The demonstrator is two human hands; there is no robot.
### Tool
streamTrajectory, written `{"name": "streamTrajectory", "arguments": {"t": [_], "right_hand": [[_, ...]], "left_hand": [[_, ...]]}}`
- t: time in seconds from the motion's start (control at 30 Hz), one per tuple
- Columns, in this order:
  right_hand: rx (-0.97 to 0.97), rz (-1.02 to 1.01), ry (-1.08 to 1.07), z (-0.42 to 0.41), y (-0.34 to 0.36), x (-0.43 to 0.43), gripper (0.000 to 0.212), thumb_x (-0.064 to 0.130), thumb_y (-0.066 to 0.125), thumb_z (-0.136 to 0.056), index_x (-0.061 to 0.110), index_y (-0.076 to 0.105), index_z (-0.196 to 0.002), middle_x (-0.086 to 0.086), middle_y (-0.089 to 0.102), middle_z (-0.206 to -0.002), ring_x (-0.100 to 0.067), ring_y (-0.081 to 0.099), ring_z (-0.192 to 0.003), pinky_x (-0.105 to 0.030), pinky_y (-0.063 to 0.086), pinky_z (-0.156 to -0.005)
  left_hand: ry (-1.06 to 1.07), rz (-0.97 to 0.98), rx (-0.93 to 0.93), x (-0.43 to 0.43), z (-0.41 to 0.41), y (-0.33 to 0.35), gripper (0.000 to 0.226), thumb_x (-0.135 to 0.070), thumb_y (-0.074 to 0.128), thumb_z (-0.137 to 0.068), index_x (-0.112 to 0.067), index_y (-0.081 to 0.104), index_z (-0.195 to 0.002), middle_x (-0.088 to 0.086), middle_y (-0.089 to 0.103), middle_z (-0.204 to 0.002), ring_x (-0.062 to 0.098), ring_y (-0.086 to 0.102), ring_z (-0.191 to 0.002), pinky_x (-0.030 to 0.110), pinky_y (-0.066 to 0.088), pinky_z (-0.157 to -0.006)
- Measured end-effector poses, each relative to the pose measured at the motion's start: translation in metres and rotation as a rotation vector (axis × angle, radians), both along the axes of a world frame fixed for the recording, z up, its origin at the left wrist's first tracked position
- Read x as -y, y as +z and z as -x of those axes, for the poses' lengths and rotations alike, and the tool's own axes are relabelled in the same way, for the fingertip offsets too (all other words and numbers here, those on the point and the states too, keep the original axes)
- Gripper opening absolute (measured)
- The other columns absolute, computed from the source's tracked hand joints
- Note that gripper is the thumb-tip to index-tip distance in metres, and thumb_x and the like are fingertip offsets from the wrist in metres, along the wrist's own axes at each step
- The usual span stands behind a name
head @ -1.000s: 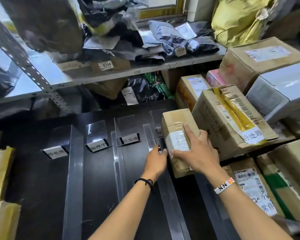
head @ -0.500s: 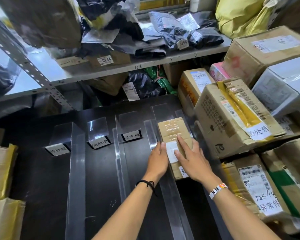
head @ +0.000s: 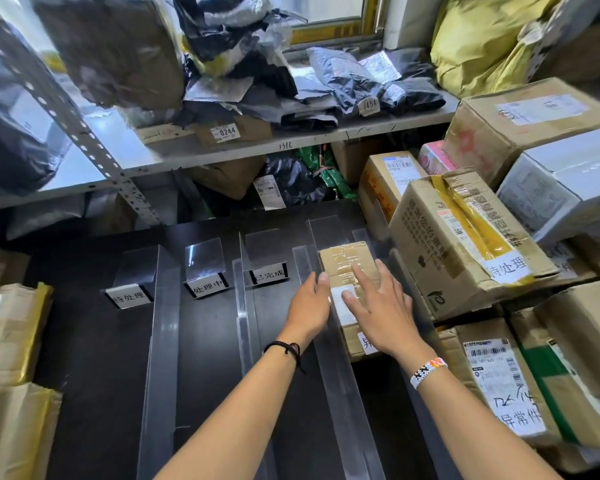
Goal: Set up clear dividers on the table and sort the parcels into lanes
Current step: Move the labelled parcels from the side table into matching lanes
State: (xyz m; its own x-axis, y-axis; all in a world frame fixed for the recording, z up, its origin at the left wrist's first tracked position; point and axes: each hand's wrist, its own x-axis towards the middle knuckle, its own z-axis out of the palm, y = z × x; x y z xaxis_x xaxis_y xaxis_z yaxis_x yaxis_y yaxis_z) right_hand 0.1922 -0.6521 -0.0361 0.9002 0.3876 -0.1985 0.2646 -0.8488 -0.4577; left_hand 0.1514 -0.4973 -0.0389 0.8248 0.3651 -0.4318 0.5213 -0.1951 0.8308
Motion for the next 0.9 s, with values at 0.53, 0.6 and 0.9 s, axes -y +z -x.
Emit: {"name": "streamTrajectory", "arguments": {"t": [0.53,0.6,0.9], "right_hand": [[0.255,-0.266,0.231,0.032,0.099,-0.112,0.056,0.051,0.037,-0.109,0.034,0.033,-0.162,-0.002,0.021,-0.173,-0.022,0.020,-0.158,-0.047,0.024,-0.124],[0.253,-0.307,0.295,0.050,0.108,-0.135,0.057,0.050,0.038,-0.109,0.032,0.034,-0.162,-0.002,0.024,-0.172,-0.021,0.022,-0.158,-0.045,0.025,-0.124],[0.081,-0.429,0.473,0.152,0.120,-0.254,0.057,0.047,0.041,-0.110,0.032,0.031,-0.164,0.002,0.029,-0.170,-0.018,0.027,-0.156,-0.041,0.027,-0.122]], "left_hand": [[0.131,-0.346,0.365,-0.082,0.077,0.100,0.062,-0.052,0.039,-0.109,-0.021,0.033,-0.162,0.000,0.034,-0.166,0.013,0.027,-0.154,0.037,0.022,-0.128],[0.192,-0.390,0.374,-0.104,0.100,0.108,0.060,-0.049,0.040,-0.110,-0.019,0.035,-0.161,0.001,0.036,-0.165,0.014,0.029,-0.153,0.040,0.024,-0.128],[0.382,-0.436,0.390,-0.203,0.201,0.124,0.056,-0.049,0.041,-0.109,-0.022,0.040,-0.159,-0.001,0.040,-0.162,0.015,0.038,-0.149,0.037,0.032,-0.124]]}}
